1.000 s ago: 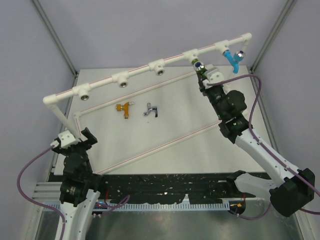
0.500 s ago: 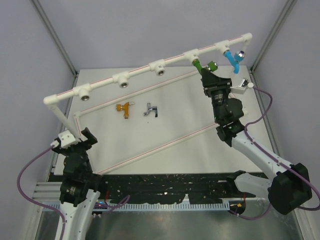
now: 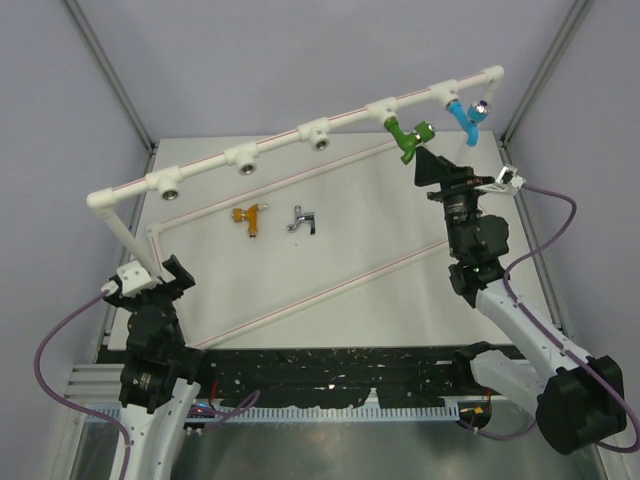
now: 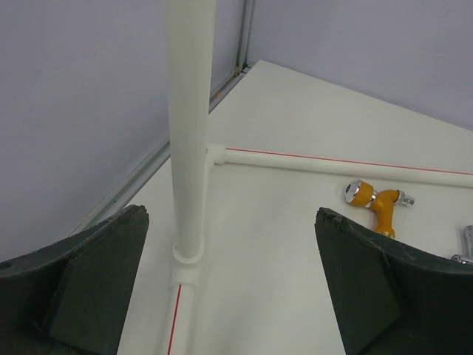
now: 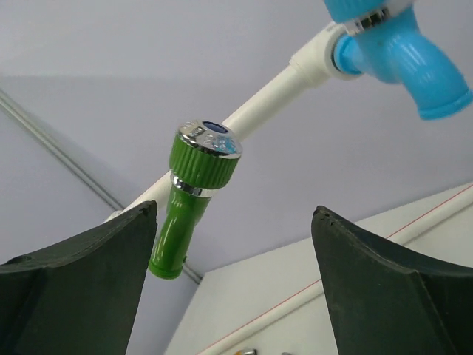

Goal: Install the water faucets

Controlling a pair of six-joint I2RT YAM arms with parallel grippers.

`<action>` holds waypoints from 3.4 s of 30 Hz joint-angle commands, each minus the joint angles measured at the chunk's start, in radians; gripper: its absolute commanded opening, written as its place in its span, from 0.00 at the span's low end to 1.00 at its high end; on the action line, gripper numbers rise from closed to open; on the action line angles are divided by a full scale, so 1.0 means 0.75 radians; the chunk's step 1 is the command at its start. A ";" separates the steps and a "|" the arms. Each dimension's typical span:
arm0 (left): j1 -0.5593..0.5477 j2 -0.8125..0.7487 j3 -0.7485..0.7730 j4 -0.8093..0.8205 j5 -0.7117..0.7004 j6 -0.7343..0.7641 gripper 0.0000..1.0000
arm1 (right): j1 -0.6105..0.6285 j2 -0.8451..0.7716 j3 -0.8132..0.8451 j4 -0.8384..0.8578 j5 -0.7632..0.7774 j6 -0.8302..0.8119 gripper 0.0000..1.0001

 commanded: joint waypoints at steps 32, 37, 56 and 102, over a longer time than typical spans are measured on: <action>-0.003 -0.222 0.004 0.025 0.010 0.003 1.00 | 0.110 -0.020 0.482 -0.816 -0.358 -3.412 0.99; -0.003 -0.222 0.006 0.025 0.012 0.003 1.00 | 0.132 0.042 0.473 -0.697 -0.368 -3.483 0.99; -0.005 -0.230 0.004 0.023 0.012 0.003 1.00 | 0.151 0.126 0.508 -0.571 -0.348 -2.628 0.39; -0.007 -0.232 0.006 0.019 0.031 0.003 0.99 | -0.082 -0.222 0.324 -0.511 -0.444 -1.041 0.95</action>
